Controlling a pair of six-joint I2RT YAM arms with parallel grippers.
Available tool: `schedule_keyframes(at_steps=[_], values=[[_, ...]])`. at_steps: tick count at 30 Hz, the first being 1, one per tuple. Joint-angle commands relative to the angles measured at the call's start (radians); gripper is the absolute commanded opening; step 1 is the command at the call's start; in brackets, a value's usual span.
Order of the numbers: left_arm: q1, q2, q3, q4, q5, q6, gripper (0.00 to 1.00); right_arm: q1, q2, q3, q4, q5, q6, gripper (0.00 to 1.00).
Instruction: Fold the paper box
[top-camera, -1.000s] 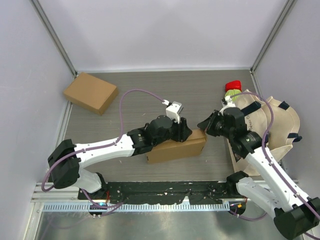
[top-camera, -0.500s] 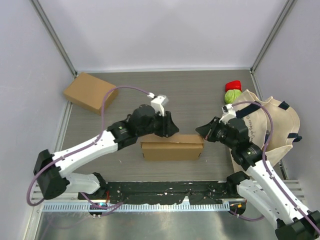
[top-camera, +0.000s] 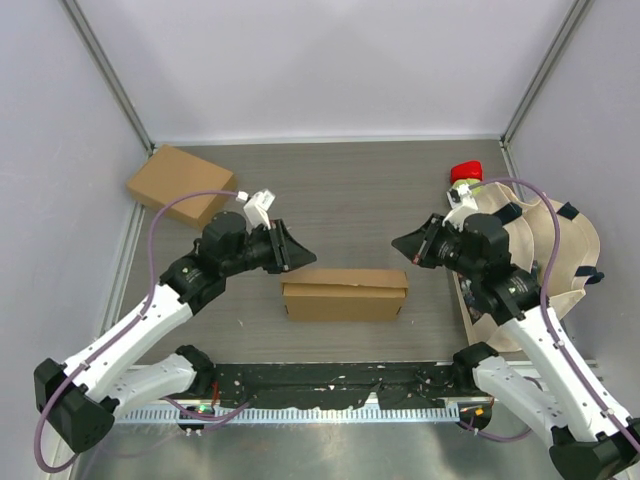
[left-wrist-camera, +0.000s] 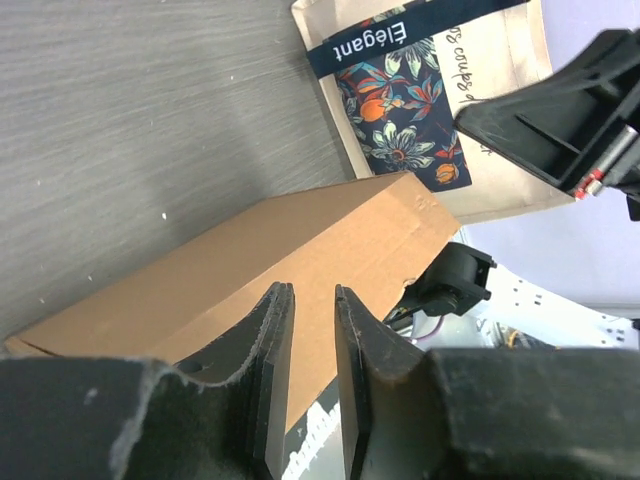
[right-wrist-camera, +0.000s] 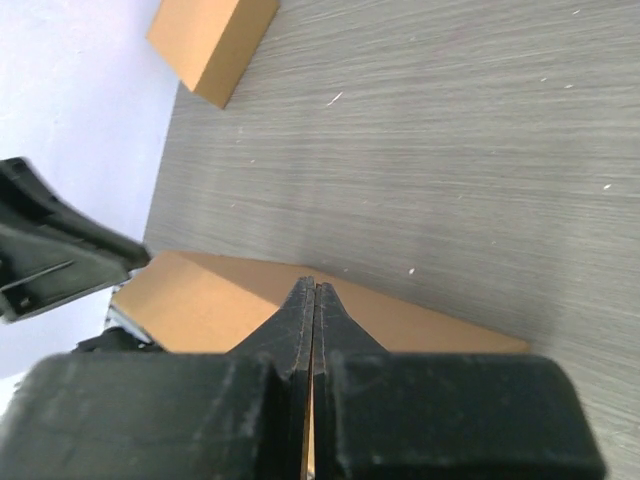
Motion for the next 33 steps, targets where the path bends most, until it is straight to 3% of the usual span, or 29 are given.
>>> schedule_keyframes(at_steps=[1, 5, 9, 12, 14, 19, 23, 28, 30, 33], values=[[0.025, -0.048, -0.056, 0.061, 0.085, -0.065, 0.26, 0.000, -0.063, -0.056, 0.041, -0.138, 0.081, 0.01], [0.025, -0.123, -0.159, 0.067, 0.042, -0.099, 0.26, 0.000, -0.221, -0.254, 0.113, -0.151, 0.147, 0.01], [0.034, -0.113, -0.293, 0.118, 0.037, -0.125, 0.24, 0.000, -0.246, -0.388, 0.173, -0.140, 0.168, 0.01], [0.037, -0.138, -0.229, 0.034, 0.020, -0.073, 0.23, 0.000, -0.251, -0.306, 0.124, -0.114, 0.126, 0.01], [0.040, -0.154, -0.157, -0.044, -0.006, -0.032, 0.28, 0.000, -0.243, -0.206, 0.060, -0.099, 0.081, 0.01], [0.050, -0.142, 0.014, -0.124, 0.081, -0.018, 0.33, 0.000, -0.191, -0.150, 0.076, -0.169, 0.112, 0.01], [0.050, -0.198, -0.099, -0.104, 0.068, -0.056, 0.32, 0.000, -0.241, -0.231, 0.072, -0.156, 0.125, 0.01], [0.050, -0.249, -0.386, 0.029, 0.098, -0.176, 0.29, 0.000, -0.320, -0.374, 0.034, -0.139, 0.161, 0.01], [0.050, -0.260, -0.373, -0.052, 0.071, -0.135, 0.28, 0.000, -0.326, -0.365, 0.012, -0.130, 0.150, 0.01], [0.051, -0.267, -0.218, -0.213, -0.003, -0.026, 0.35, 0.000, -0.256, -0.185, -0.100, -0.064, 0.081, 0.02]])
